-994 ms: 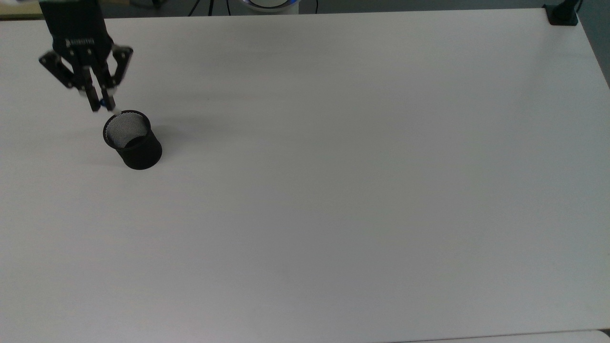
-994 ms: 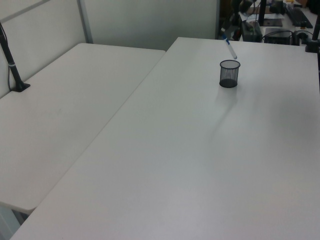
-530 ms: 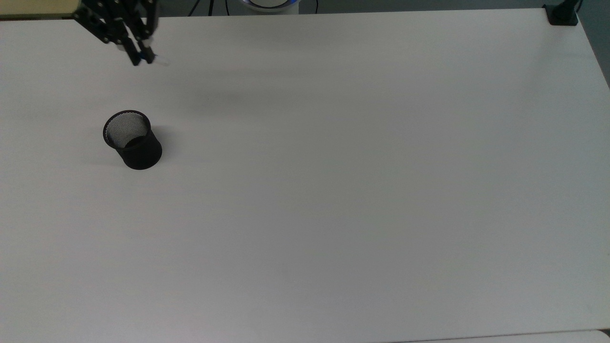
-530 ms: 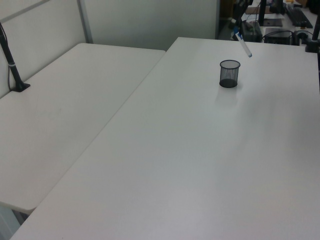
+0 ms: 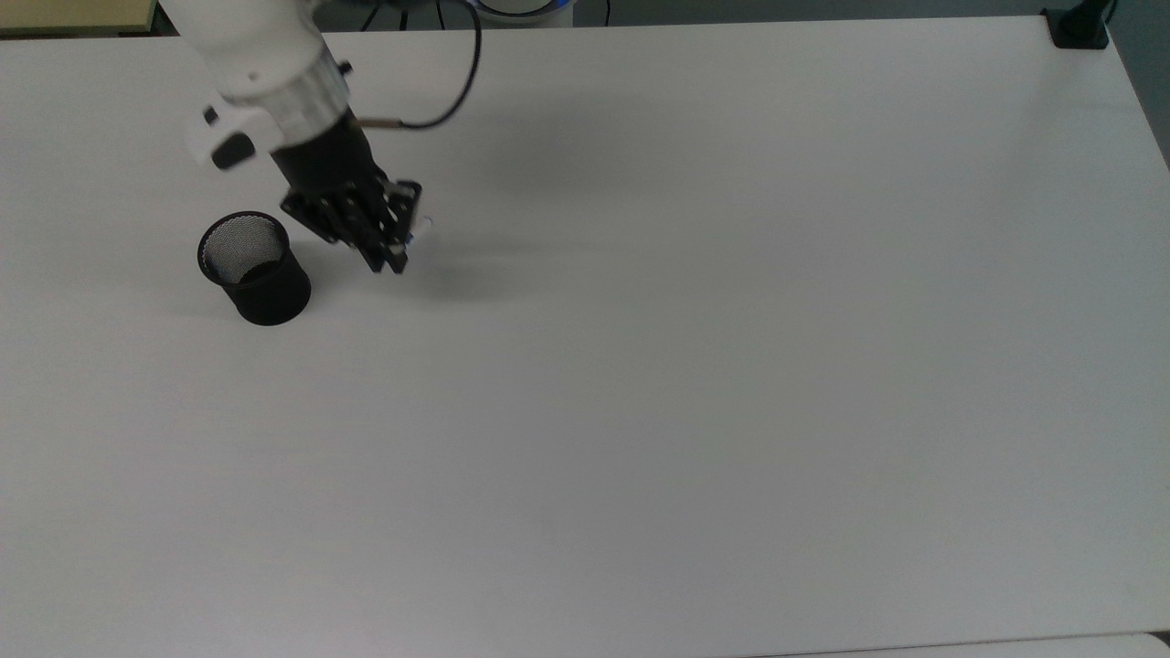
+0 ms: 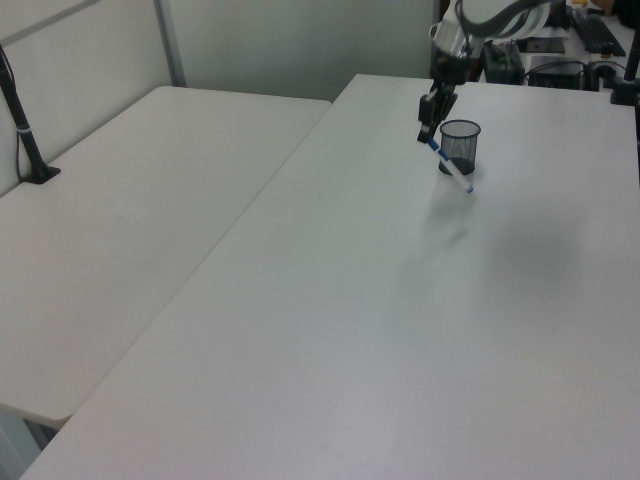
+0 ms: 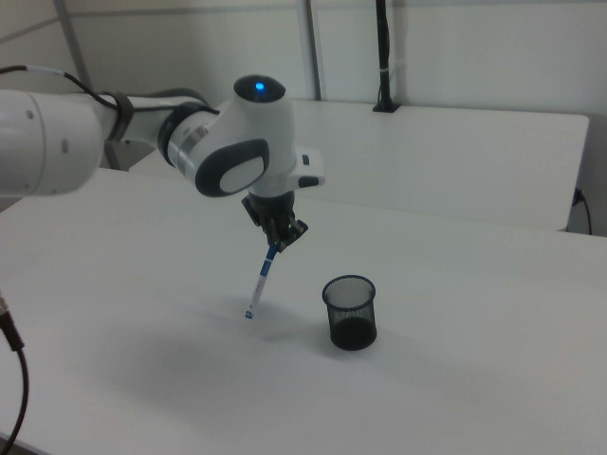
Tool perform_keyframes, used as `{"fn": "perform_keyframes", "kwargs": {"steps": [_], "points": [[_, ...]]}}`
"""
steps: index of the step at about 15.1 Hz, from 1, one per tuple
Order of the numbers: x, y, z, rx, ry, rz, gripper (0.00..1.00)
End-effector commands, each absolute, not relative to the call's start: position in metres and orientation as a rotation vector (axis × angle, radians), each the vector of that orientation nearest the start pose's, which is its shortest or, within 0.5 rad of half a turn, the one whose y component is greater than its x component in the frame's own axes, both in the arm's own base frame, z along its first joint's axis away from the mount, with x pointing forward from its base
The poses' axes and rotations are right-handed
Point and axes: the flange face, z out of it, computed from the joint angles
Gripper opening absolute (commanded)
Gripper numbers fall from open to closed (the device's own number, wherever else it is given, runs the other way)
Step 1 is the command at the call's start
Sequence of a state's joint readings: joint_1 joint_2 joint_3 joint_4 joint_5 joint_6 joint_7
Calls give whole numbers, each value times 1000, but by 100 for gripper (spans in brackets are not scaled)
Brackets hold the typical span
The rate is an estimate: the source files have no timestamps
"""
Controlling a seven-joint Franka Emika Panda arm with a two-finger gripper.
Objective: Remove the marker
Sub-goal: 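Carry the marker beside the cup, lower it and open the gripper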
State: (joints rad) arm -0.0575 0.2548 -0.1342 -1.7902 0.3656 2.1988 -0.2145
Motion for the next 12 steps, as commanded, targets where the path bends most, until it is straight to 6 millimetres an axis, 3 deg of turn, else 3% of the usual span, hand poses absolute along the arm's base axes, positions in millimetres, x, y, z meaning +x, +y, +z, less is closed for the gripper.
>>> {"fn": "perform_keyframes", "kwargs": {"steps": [1,6,8,10,11,12], "points": [[654,-88,397,-2879,267,-336,0],[682,-68,338,-2967,169,-360,0],[688,-51,325,-3002,99,-394,0],[689,-46,326,-3002,81,-409,1],[689,-44,326,-3000,75,-409,9],[689,-44,327,-2998,77,-411,29]]}}
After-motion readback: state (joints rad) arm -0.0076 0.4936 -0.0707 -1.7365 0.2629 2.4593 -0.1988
